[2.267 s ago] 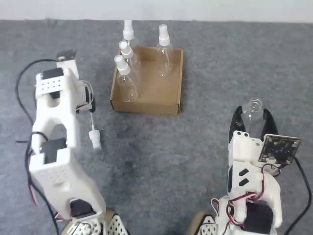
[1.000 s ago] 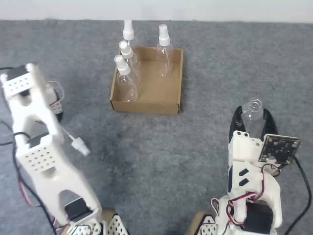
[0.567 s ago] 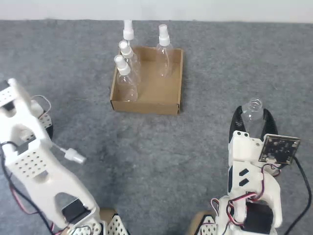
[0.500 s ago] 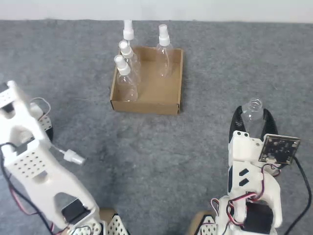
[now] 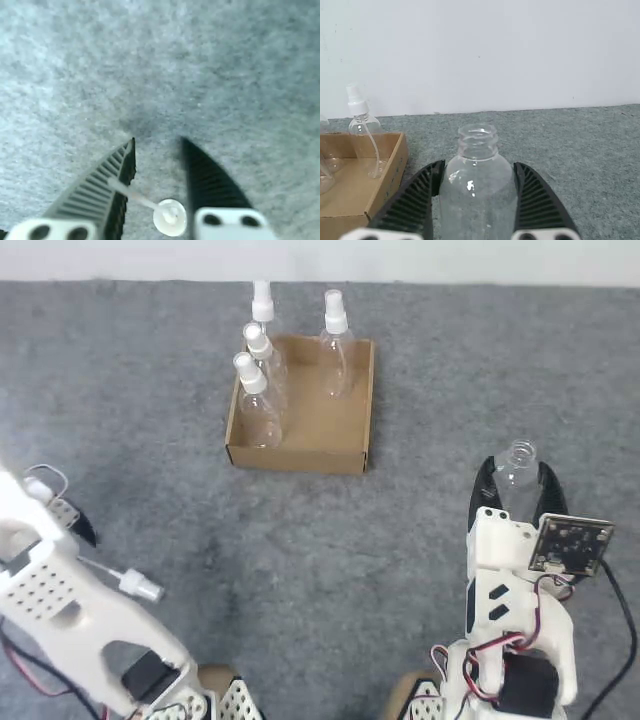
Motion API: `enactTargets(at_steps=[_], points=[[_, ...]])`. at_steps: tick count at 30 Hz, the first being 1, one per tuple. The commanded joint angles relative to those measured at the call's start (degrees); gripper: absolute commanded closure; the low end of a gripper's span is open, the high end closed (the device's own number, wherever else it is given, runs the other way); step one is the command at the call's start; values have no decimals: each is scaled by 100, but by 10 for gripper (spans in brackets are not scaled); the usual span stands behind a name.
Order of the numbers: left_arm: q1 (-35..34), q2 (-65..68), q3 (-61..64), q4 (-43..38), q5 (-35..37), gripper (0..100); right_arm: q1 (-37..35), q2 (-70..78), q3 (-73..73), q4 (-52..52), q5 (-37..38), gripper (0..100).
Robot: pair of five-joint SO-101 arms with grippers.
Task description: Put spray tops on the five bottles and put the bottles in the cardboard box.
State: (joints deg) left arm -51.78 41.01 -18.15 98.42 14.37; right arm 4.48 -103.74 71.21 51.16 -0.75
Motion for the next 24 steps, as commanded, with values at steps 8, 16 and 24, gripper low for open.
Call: enactTargets(at_steps=[8, 16, 24], points=[[18, -1635, 514, 220, 9, 758, -31, -22, -62, -110, 114, 965], [35, -3077, 1446, 211, -580, 758, -31, -22, -62, -110, 114, 965], [53, -3473, 1543, 202, -1653, 761, -31, -22, -62, -110, 114, 965]])
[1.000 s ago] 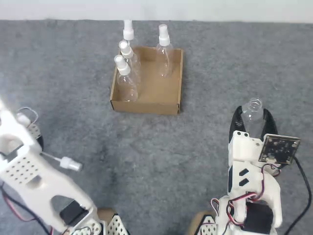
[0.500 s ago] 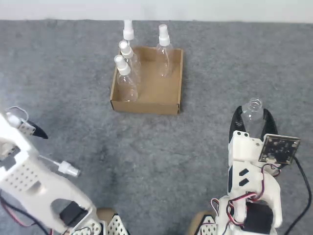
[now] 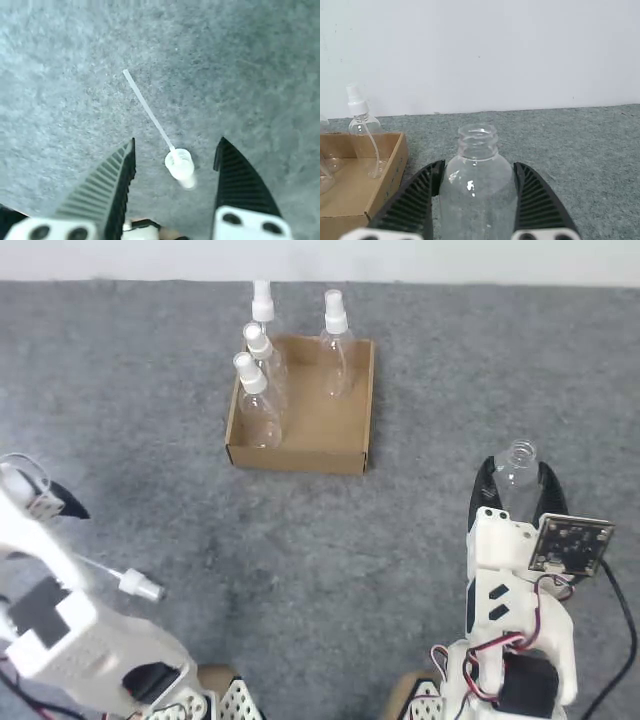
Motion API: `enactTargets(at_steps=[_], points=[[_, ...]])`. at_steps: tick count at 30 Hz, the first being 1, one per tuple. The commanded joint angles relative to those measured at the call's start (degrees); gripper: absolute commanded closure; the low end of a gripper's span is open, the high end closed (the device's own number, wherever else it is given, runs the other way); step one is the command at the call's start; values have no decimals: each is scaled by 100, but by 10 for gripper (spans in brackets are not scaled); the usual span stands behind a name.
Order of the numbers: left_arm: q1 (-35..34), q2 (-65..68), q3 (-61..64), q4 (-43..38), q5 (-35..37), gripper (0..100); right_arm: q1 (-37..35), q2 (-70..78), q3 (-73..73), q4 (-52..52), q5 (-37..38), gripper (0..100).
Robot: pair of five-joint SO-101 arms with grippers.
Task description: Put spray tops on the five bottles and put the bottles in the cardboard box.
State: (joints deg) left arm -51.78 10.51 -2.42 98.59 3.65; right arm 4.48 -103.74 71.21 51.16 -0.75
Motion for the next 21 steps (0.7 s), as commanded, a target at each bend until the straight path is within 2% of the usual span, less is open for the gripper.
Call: enactTargets(at_steps=[1, 5, 10, 15, 21], points=[[97, -422, -31, 185, -905, 761, -31, -22, -62, -110, 114, 965], [202, -396, -22, 114, -2303, 761, -31, -22, -62, -110, 114, 965], [334, -396, -22, -255, -3613, 761, -31, -22, -62, -110, 114, 965], [607, -396, 198, -264, -5327, 761, -31, -22, -53, -110, 114, 965], [695, -448, 277, -264, -6998, 761, -31, -22, -53, -110, 114, 965]])
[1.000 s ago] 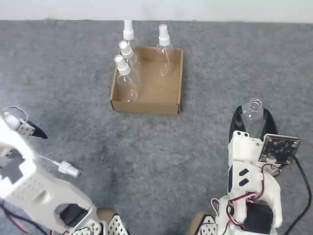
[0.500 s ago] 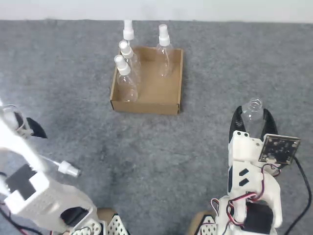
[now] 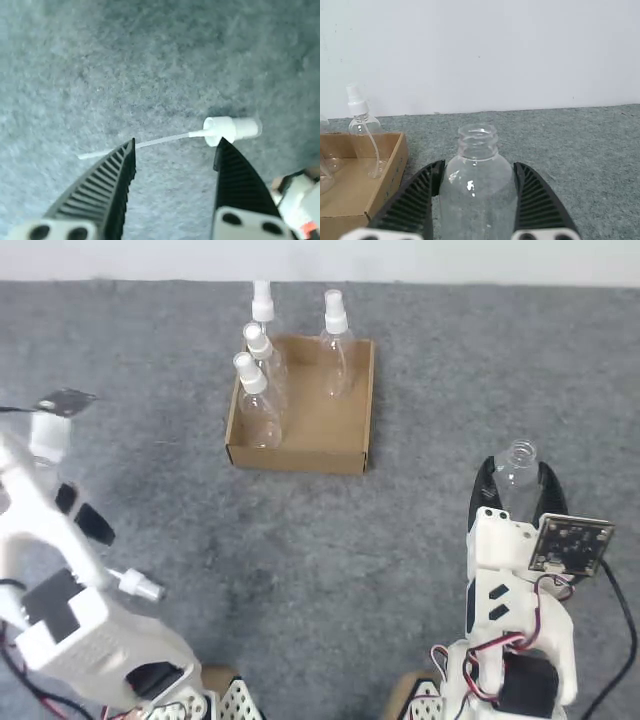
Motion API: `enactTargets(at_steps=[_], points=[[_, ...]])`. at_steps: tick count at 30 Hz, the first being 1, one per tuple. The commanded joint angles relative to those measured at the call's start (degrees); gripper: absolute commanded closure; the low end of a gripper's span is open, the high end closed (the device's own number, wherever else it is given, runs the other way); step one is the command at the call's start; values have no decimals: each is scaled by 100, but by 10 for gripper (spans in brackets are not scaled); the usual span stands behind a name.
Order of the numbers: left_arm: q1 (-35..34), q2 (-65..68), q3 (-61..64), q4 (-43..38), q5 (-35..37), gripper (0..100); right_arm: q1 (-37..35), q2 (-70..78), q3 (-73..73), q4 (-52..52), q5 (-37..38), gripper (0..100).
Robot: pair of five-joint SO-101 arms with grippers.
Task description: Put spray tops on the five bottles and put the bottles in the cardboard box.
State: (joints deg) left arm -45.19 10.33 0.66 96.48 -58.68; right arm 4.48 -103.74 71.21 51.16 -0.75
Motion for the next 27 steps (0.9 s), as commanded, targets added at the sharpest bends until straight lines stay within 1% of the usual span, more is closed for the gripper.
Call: enactTargets(at_steps=[1, 7, 10, 16, 20, 27], points=[[26, -431, -31, -53, -1029, 761, -31, -22, -53, -110, 114, 965], [18, -378, -13, -53, -2189, 761, -40, -22, -53, -110, 114, 965], [35, -378, -4, -53, -2646, 759, -215, -22, -35, -110, 123, 965], [70, -396, 435, -53, -3613, 758, -251, -22, 62, -207, 123, 964], [185, -440, 796, -53, -3912, 758, -251, -22, 62, -207, 123, 964], [580, -440, 1130, -53, -3921, 760, -251, -22, 62, -198, 123, 964]])
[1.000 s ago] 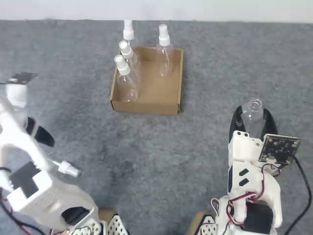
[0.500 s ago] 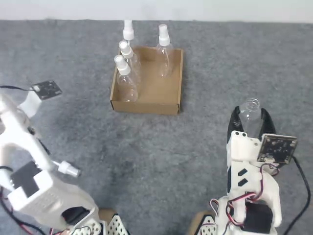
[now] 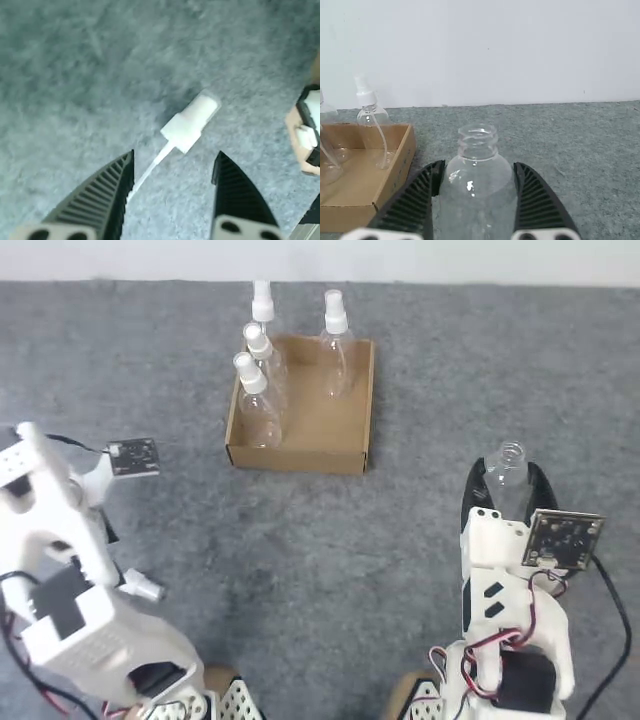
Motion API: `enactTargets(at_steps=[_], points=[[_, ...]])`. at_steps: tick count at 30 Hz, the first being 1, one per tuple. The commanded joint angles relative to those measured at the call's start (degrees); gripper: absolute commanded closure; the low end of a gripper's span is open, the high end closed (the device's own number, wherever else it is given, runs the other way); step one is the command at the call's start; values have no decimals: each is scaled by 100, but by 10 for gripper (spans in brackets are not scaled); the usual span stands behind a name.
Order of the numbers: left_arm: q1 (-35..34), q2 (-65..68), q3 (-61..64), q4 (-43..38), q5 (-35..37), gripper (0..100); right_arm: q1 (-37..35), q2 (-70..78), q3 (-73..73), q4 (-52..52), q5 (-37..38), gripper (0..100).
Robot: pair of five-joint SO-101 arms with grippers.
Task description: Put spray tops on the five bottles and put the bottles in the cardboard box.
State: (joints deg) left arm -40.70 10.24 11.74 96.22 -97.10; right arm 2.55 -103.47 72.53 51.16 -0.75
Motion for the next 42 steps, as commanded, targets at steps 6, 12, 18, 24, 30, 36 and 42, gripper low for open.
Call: enactTargets(at_steps=[6, 12, 18, 24, 30, 36, 42], points=[[378, -431, 356, -53, -88, 760, -57, -48, -70, -198, 123, 964], [404, -431, 655, -70, -299, 761, -57, -48, -70, -198, 123, 963], [299, -378, 989, -545, -422, 761, -57, -48, -70, -198, 123, 962], [246, -422, 1947, -1934, -378, 761, -57, -48, -70, -198, 123, 962], [290, -431, 2360, -2892, 246, 821, -57, -48, -70, -198, 123, 961], [475, -431, 2360, -2945, 712, 924, -57, -48, -70, -198, 123, 961], [686, -431, 2325, -2857, 1600, 942, -57, -48, -70, -198, 123, 961]])
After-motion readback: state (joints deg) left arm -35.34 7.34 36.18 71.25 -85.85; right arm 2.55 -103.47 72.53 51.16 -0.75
